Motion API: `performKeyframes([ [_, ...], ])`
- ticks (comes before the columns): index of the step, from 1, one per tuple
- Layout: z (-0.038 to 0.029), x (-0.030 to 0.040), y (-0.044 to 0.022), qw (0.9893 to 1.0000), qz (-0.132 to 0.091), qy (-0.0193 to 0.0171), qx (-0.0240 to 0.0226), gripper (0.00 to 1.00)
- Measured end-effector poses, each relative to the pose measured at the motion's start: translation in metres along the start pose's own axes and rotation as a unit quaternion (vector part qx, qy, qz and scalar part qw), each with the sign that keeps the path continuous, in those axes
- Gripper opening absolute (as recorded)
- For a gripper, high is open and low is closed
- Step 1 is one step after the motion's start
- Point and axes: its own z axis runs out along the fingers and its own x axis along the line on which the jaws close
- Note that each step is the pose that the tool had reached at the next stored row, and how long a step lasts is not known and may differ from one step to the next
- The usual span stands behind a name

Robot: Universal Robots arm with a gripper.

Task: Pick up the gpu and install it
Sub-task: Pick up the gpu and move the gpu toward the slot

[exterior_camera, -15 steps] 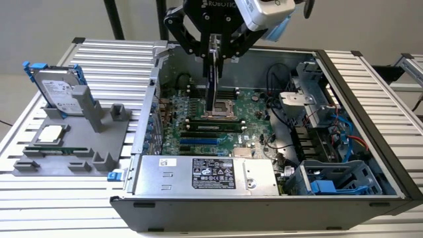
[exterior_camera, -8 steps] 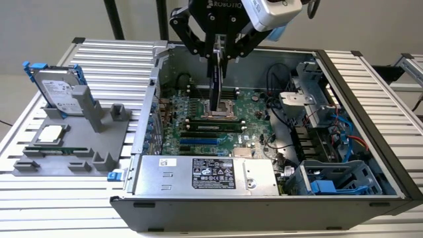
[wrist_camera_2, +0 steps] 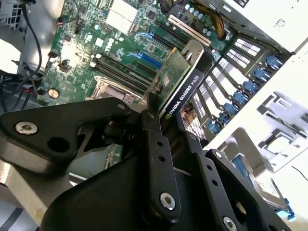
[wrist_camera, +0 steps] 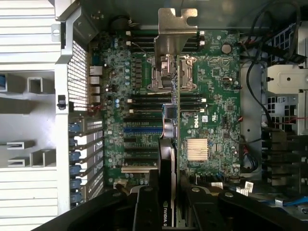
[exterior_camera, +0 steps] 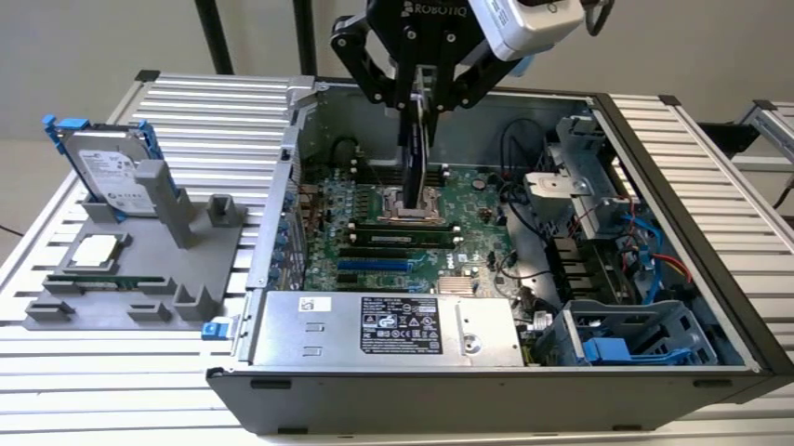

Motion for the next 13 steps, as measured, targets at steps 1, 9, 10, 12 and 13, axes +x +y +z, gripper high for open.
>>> performKeyframes([
  [1, 0.0, -0.001, 0.0, 1.0, 0.0, 0.0, 0.0, 0.0],
  [9, 0.0001, -0.0077, -0.0003, 1.0, 0.0, 0.0, 0.0, 0.0],
  [10, 0.0001, -0.0081, -0.0002, 1.0, 0.0, 0.0, 0.0, 0.0],
  [12, 0.0001, -0.0085, -0.0002, 1.0, 0.0, 0.0, 0.0, 0.0],
  [13, 0.0001, -0.0088, -0.0002, 1.0, 0.0, 0.0, 0.0, 0.0],
])
